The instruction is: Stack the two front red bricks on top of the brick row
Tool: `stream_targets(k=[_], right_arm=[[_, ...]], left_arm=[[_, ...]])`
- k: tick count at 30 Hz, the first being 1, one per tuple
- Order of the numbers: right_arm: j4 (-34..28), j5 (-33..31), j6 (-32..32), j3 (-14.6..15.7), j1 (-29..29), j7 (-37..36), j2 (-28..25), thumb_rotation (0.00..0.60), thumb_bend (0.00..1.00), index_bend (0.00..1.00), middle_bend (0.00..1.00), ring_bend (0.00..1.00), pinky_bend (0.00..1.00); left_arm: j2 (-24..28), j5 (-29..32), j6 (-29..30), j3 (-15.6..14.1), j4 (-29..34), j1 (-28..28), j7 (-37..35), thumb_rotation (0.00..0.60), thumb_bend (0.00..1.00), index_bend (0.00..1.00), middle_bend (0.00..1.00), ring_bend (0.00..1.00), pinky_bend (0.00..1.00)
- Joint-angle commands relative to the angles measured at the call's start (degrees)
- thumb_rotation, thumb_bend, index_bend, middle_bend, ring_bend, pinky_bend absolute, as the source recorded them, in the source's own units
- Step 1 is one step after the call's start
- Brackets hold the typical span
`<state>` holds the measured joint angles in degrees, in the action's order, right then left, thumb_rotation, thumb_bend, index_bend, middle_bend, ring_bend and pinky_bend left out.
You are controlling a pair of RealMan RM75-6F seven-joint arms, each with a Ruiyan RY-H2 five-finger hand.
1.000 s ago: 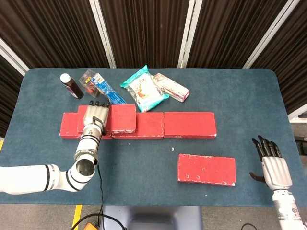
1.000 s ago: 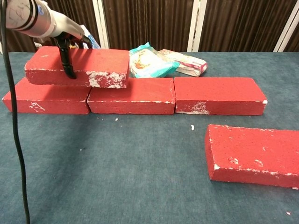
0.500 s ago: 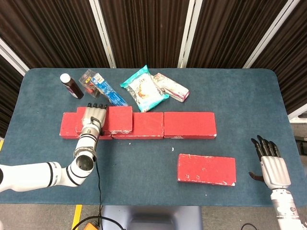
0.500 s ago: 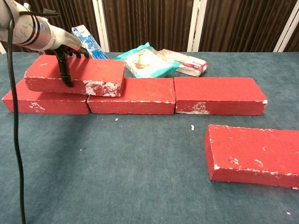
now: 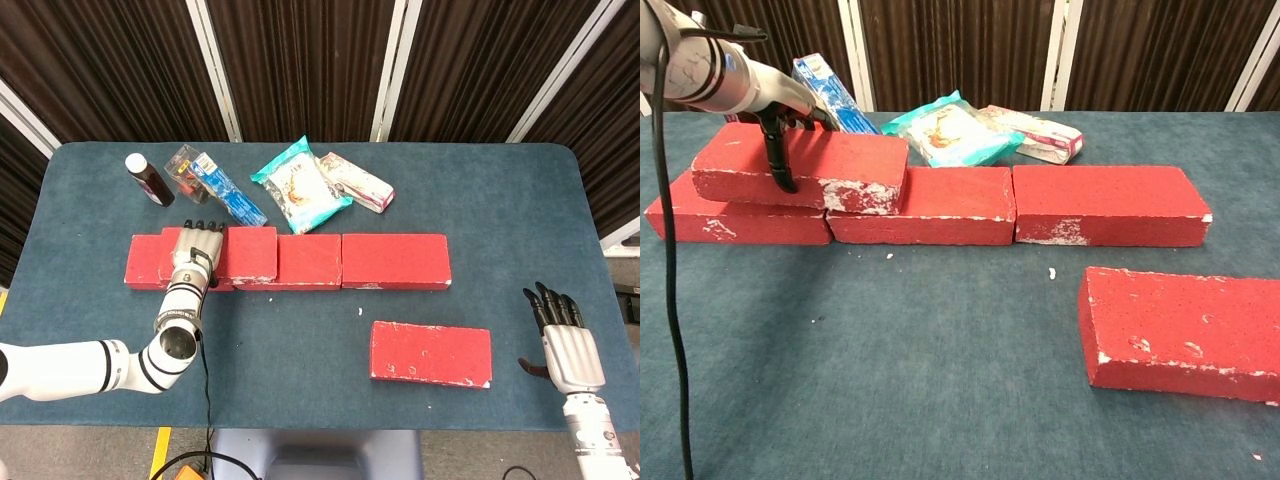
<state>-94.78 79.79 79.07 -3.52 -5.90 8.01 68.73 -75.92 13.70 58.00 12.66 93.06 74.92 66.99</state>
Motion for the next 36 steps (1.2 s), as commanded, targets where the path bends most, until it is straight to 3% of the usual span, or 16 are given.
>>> stream_targets(k=[1, 16, 36], right_arm=[[0.0, 0.1, 0.1, 0.0, 0.0, 0.1, 0.0, 0.6, 0.0, 0.08, 0.03, 0.0, 0.0], [-0.2, -0.3, -0.2, 0.0, -0.1, 0.6, 0.2, 0.6, 0.0, 0.08, 0.03, 0.0, 0.0], [-0.3, -0.5, -0.8, 0.2, -0.4, 0.7, 0.2, 0.6, 0.0, 0.09, 0.03, 0.0, 0.0]], left_arm=[[-0.2, 0.1, 0.2, -0.1, 0.0, 0.1, -0.1, 0.6, 0.24, 0.0, 0.04, 0.0, 0.02], [-1.1, 1.3, 0.3, -0.2, -1.2, 0.4, 0.0, 0.6, 0.21, 0.0, 0.0, 0.0, 0.02], [-2.3, -1.7, 2.1, -1.1, -2.6, 0.0, 0.7, 0.6, 0.21, 0.0, 0.0, 0.0, 0.02]])
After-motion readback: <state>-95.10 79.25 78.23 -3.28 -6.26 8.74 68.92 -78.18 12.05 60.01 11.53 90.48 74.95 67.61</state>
